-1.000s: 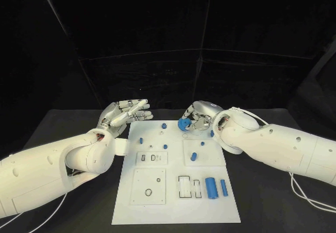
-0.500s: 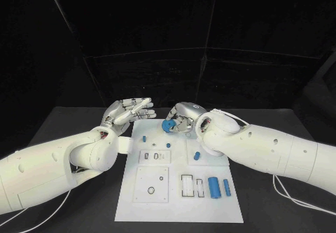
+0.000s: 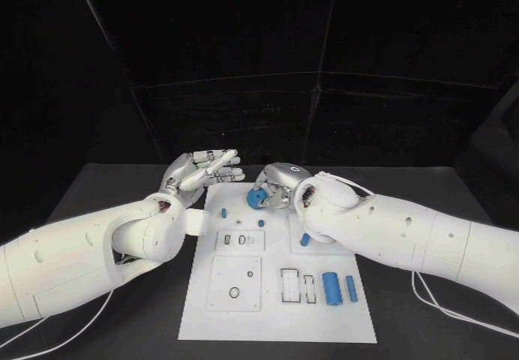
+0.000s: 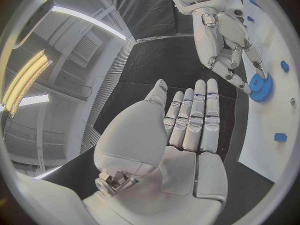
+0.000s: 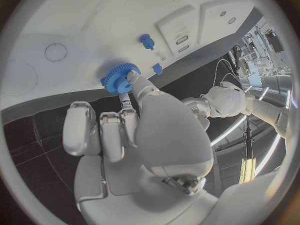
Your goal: Assemble the parts on the task board
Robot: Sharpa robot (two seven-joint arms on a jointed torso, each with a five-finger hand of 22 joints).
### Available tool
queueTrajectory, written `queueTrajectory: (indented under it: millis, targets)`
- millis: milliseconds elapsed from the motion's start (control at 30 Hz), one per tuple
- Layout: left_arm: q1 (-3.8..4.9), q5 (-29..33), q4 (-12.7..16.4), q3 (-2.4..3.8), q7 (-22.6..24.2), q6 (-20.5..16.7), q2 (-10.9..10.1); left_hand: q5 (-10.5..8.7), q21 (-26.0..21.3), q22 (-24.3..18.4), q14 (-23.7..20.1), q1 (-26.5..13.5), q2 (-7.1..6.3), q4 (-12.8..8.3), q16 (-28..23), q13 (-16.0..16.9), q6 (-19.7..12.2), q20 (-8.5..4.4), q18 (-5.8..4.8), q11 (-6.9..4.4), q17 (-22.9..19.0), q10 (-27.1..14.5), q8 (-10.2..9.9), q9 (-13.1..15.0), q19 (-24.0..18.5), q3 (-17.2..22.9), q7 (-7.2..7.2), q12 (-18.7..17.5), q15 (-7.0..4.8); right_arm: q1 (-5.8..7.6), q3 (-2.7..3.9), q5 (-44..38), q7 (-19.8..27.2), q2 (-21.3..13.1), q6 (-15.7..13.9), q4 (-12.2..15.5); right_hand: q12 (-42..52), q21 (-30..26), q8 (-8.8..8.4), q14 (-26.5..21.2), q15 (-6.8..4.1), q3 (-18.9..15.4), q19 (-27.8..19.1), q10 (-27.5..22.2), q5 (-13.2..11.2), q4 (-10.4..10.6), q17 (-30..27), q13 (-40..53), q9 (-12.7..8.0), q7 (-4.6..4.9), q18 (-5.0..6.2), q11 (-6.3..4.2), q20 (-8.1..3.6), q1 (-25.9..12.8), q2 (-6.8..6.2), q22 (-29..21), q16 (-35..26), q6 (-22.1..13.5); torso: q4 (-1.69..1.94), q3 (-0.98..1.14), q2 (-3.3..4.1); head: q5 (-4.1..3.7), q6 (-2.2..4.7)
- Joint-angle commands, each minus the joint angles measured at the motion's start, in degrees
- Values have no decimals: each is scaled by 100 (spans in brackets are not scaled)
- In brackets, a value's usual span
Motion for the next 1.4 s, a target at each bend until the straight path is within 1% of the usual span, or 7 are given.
queueTrajectory:
  millis: [33, 300, 467, 733, 967, 1267, 1400]
  targets:
    - [10, -10, 8, 6, 23, 56, 12, -1, 12, -9, 7, 9, 29, -27, -33, -9, 19, 7, 31, 30, 6, 12, -37, -9, 40, -2, 16, -26, 10, 5, 0, -97, -59, 39, 130, -30, -32, 27, -3, 487, -17, 66, 46, -32, -40, 25, 920, 547, 16, -13, -42, 23, 11, -80, 4, 4, 13, 192, -7, 4, -4, 13, -11]
    - [10, -10, 5, 6, 20, 59, 20, -1, 11, -10, 7, 12, 29, -30, -35, -9, 18, 7, 32, 30, 6, 12, -39, -9, 40, -2, 16, -28, 10, -1, -2, -128, -110, 101, 109, -77, -146, 22, -209, 488, 49, 116, 38, -117, -372, 61, 930, 455, 0, 80, -44, 104, 64, -276, -104, 0, 13, -51, -10, 0, -6, 3, -26]
    - [10, -10, 4, 6, 15, 61, 21, -1, 11, -10, 7, 12, 29, -30, -35, -9, 18, 7, 32, 30, 6, 12, -39, -9, 40, -2, 16, -28, 10, -2, -2, -133, -111, 116, 165, -71, -197, 18, -320, 489, 92, 17, 32, -154, -861, 166, 941, 414, 7, 114, -41, 146, 112, -506, -210, -4, 16, -173, -6, -3, -5, 6, -35]
    - [10, -10, 6, 6, 6, 64, 15, -1, 11, -10, 7, 12, 29, -30, -35, -9, 18, 7, 32, 30, 6, 12, -39, -9, 40, -2, 16, -28, 10, -4, -2, -135, -188, 116, 240, -70, -303, 8, -380, 487, 130, -247, 18, -240, -859, 357, 938, 324, -2, 158, -37, 191, 148, -728, -305, -23, 13, -441, -5, -1, -6, 6, -38]
    - [10, -10, 3, 6, 2, 65, 16, -1, 9, -12, 6, 19, 34, -38, -41, -10, 17, 7, 31, 32, 8, 9, -44, -9, 40, 1, 18, -35, 11, -4, -2, -135, -235, 123, 245, -88, -356, 6, -399, 488, 199, -415, 12, -291, -855, 544, 949, 283, -24, 248, -36, 272, 210, -694, -351, -27, 16, -1135, -9, 2, -5, 12, -39]
    - [10, -10, -4, 6, 0, 67, 19, -1, 9, -12, 6, 19, 34, -38, -41, -10, 17, 7, 31, 32, 8, 9, -44, -9, 40, 1, 18, -35, 11, -5, -3, -111, -303, 115, 500, -99, -315, 28, -344, 497, 201, -802, 30, -271, -387, 991, 996, 324, 27, 229, -41, 264, 222, -902, -206, 12, 33, -689, -11, 3, -5, 6, -43]
    - [10, -10, -6, 6, -2, 68, 19, -1, 9, -12, 6, 19, 34, -38, -41, -10, 17, 7, 31, 32, 8, 9, -44, -9, 40, 1, 18, -35, 11, -10, -4, -68, -323, 103, 574, -99, -282, 32, -334, 502, 195, -936, 33, -248, -319, 1127, 1018, 355, 31, 217, -42, 255, 218, -984, -145, 19, 41, -628, -12, 2, -6, 4, -50]
